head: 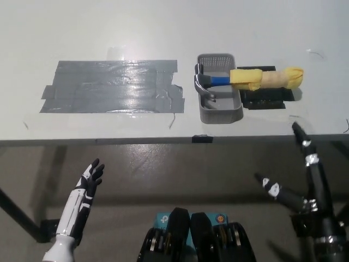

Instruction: The robot picks the hammer with right hand and hits the black area on the desk and places it back.

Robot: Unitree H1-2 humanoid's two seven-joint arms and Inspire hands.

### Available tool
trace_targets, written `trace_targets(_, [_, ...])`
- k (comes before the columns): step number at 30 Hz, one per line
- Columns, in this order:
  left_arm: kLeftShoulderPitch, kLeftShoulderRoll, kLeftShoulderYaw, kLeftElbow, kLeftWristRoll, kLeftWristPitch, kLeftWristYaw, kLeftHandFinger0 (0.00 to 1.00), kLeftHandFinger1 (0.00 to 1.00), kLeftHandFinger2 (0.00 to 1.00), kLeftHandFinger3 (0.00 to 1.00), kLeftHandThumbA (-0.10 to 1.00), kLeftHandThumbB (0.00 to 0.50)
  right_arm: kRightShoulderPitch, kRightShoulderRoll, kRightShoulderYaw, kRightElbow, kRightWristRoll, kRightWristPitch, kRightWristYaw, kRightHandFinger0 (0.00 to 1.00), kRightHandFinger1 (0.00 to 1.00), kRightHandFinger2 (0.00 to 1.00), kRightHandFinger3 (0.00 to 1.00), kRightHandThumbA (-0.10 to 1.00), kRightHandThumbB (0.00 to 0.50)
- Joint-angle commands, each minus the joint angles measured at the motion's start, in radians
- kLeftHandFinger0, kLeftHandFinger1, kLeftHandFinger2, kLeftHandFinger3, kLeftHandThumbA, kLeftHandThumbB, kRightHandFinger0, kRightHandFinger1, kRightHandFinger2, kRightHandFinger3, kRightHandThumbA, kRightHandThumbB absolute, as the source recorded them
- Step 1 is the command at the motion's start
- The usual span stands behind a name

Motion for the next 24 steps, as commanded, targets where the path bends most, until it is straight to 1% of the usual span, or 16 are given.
trace_targets(1, [-0.004, 0.004, -0.003, -0.017, 0.009, -0.059, -0.002, 1.0, 1.0, 1.0, 1.0, 1.0, 0.134, -0.143, -0.08, 0.012, -0.099, -0.341, 0.107, -0.044, 1.0, 1.0, 1.0, 1.0, 0.89, 0.255])
trace_targets(2, [-0.005, 0.004, -0.005, -0.021, 0.014, -0.058, 0.001, 1.0, 1.0, 1.0, 1.0, 1.0, 0.13, -0.172, -0.104, 0.025, -0.093, -0.388, 0.142, -0.024, 1.0, 1.0, 1.0, 1.0, 0.97, 0.272])
trace_targets(4, [-0.008, 0.005, -0.005, -0.021, 0.016, -0.063, 0.001, 1.0, 1.0, 1.0, 1.0, 1.0, 0.126, -0.24, -0.142, 0.052, -0.056, -0.467, 0.182, -0.012, 1.0, 1.0, 1.0, 1.0, 0.98, 0.274])
trace_targets(7, [-0.012, 0.006, -0.001, -0.018, 0.013, -0.064, 0.002, 1.0, 1.0, 1.0, 1.0, 1.0, 0.132, -0.302, -0.163, 0.083, -0.002, -0.516, 0.223, -0.012, 1.0, 1.0, 1.0, 1.0, 1.0, 0.287])
trace_targets(11, [-0.008, 0.005, -0.002, -0.023, 0.014, -0.056, 0.002, 1.0, 1.0, 1.0, 1.0, 1.0, 0.142, -0.394, -0.193, 0.135, 0.088, -0.572, 0.27, -0.007, 1.0, 1.0, 1.0, 1.0, 1.0, 0.305])
trace_targets(12, [-0.006, 0.006, -0.002, -0.026, 0.013, -0.054, 0.0, 1.0, 1.0, 1.0, 1.0, 1.0, 0.141, -0.415, -0.196, 0.146, 0.113, -0.582, 0.276, -0.015, 1.0, 1.0, 1.0, 1.0, 1.0, 0.32])
trace_targets(17, [-0.012, 0.008, -0.004, -0.028, 0.009, -0.05, -0.006, 1.0, 1.0, 1.0, 1.0, 1.0, 0.136, -0.511, -0.209, 0.204, 0.213, -0.629, 0.358, 0.002, 1.0, 1.0, 1.0, 1.0, 1.0, 0.355])
trace_targets(20, [-0.012, 0.009, -0.004, -0.029, 0.008, -0.051, -0.008, 1.0, 1.0, 1.0, 1.0, 1.0, 0.131, -0.556, -0.212, 0.233, 0.271, -0.632, 0.376, -0.002, 1.0, 1.0, 1.0, 1.0, 1.0, 0.359])
trace_targets(21, [-0.012, 0.009, -0.004, -0.026, 0.008, -0.057, -0.006, 1.0, 1.0, 1.0, 1.0, 1.0, 0.12, -0.571, -0.211, 0.246, 0.29, -0.641, 0.387, -0.006, 1.0, 1.0, 1.0, 1.0, 1.0, 0.355])
trace_targets(24, [-0.014, 0.008, -0.005, -0.025, 0.009, -0.054, -0.006, 1.0, 1.0, 1.0, 1.0, 1.0, 0.121, -0.598, -0.21, 0.271, 0.33, -0.649, 0.415, -0.015, 1.0, 1.0, 1.0, 1.0, 1.0, 0.348])
